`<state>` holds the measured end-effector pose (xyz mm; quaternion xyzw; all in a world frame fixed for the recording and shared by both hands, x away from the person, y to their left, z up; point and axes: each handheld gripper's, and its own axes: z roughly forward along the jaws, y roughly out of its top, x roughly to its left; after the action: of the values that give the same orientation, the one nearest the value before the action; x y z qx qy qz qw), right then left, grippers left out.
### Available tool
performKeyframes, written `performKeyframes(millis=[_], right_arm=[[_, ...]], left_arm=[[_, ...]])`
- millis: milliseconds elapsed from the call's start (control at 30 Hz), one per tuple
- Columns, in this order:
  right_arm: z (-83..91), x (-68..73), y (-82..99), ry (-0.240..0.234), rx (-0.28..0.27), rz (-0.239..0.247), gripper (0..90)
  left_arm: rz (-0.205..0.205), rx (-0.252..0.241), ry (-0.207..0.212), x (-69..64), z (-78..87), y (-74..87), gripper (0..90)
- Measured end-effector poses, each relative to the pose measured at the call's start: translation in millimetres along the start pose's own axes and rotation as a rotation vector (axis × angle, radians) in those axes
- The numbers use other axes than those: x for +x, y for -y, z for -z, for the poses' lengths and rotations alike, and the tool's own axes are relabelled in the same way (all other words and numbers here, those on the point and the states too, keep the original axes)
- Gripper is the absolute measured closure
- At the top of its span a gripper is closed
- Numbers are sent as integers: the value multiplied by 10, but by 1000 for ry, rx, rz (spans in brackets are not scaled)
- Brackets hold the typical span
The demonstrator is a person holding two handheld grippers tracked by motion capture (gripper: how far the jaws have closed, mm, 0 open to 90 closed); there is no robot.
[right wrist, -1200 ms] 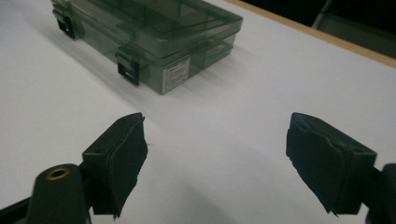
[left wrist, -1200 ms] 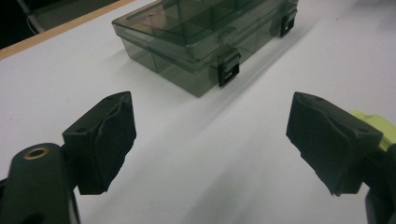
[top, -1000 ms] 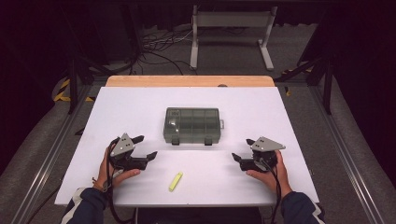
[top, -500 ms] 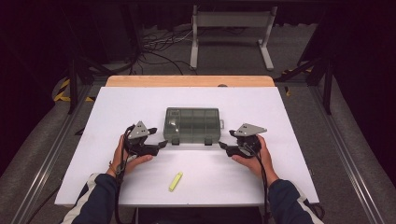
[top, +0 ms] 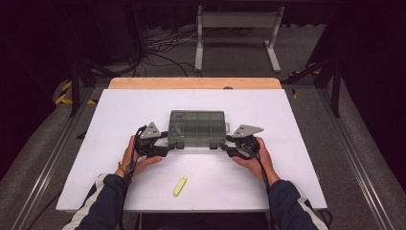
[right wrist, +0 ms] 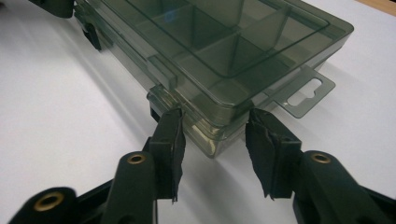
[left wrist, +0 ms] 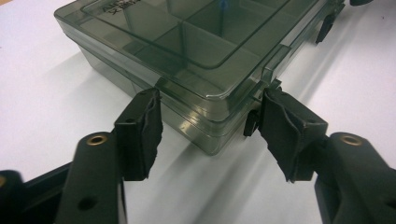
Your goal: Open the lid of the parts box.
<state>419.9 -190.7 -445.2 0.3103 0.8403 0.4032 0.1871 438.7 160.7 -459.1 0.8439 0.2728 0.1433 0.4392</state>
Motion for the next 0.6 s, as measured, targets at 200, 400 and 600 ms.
performKeyframes(millis=[200, 400, 600], right_arm=[[-12, -5, 1, 6, 0, -1, 586], [-15, -7, -1, 7, -1, -4, 587], [-14, -9, 1, 4, -3, -6, 590]], left_arm=[[9, 9, -5, 0, -7, 6, 438], [7, 9, -7, -11, 3, 2, 456], [6, 8, -9, -14, 10, 4, 469]])
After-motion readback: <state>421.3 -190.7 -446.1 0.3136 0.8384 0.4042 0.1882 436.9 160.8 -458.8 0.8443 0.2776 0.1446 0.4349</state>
